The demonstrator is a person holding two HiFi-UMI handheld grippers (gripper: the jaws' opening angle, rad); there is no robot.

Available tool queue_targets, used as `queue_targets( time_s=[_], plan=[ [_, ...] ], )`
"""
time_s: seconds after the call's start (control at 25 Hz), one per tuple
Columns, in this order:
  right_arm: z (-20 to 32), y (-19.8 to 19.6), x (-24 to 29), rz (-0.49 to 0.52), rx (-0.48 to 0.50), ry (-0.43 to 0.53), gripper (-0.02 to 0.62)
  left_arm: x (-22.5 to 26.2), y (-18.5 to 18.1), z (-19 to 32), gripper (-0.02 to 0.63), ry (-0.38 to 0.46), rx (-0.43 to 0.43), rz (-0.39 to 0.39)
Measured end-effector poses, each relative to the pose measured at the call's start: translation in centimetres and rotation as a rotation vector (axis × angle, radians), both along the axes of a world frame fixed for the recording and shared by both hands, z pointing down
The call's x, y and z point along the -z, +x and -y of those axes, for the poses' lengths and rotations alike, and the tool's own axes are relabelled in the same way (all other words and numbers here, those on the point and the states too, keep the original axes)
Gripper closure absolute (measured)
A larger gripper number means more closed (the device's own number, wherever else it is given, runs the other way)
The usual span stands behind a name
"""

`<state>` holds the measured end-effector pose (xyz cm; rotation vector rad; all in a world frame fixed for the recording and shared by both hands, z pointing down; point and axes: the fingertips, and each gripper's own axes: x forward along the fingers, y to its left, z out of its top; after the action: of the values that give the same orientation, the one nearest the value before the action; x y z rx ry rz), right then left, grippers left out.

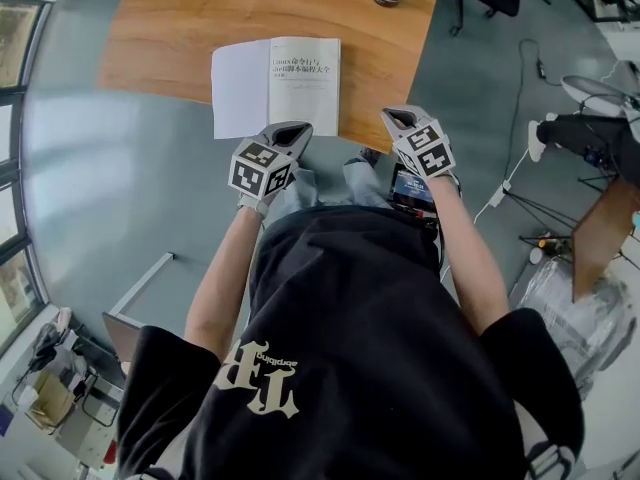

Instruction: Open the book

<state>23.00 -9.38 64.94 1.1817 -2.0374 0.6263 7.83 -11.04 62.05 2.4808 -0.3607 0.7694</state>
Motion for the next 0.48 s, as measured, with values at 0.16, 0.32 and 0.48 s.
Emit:
queue_targets(
  time_s=[0.16,0.32,0.48],
  plan=[
    [-1.8,1.4,-0.1,0.000,-0.021,-0.011,0.609,-1.9,1.6,-0.5,0.601,-0.011,-0.021,0.033],
    [-2.8,2.0,0.1,0.009,-0.032,-0.002,0.609,-3.6,2.6,-0.7,0.601,-0.020,-0.044,0.070],
    [-4.2,2.3,-0.2,0.010,-0.032,-0.017,0.608,-5.2,3.8,-0.8,0.601,-0.025,-0.073,0.099]
  ],
)
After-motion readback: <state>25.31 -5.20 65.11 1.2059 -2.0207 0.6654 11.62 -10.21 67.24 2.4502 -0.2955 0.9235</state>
